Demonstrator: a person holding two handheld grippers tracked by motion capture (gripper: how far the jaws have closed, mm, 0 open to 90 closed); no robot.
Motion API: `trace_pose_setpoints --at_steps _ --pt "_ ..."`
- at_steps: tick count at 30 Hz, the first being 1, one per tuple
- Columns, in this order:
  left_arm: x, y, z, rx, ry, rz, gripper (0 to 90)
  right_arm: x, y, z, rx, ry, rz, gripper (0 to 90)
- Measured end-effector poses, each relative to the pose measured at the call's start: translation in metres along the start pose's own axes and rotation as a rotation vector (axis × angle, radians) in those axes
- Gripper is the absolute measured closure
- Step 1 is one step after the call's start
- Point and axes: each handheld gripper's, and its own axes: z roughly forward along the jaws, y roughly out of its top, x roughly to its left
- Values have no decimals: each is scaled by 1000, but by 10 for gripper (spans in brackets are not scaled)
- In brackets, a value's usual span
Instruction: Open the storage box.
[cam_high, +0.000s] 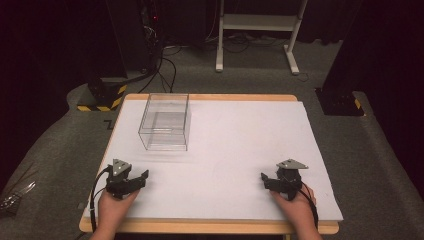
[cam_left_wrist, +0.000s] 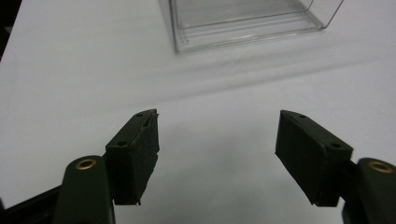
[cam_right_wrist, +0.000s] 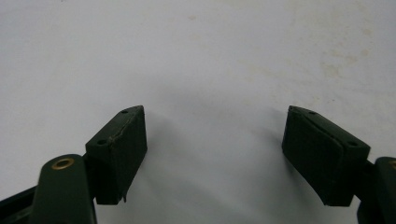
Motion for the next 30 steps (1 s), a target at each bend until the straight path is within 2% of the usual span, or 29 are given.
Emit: trace_pose_setpoints --at_steps 4,9,13,18,21,23,30 --pt "-8 5 -5 -27 -14 37 309 0 0 0 0 0 -1 219" --pt "-15 9 -7 -49 -33 38 309 0 0 0 0 -1 -1 219" --pt "-19 12 -4 -48 -49 44 331 0 0 0 0 0 -2 218" --pt "-26 16 -1 -38 -41 68 333 0 0 0 -1 2 -1 218" --pt "-32 24 5 -30 -43 79 326 0 0 0 -1 3 3 217" --pt "-33 26 7 -30 -46 78 326 0 0 0 -1 4 4 217" --pt "-35 39 20 -35 -45 34 304 0 0 0 -1 6 8 216"
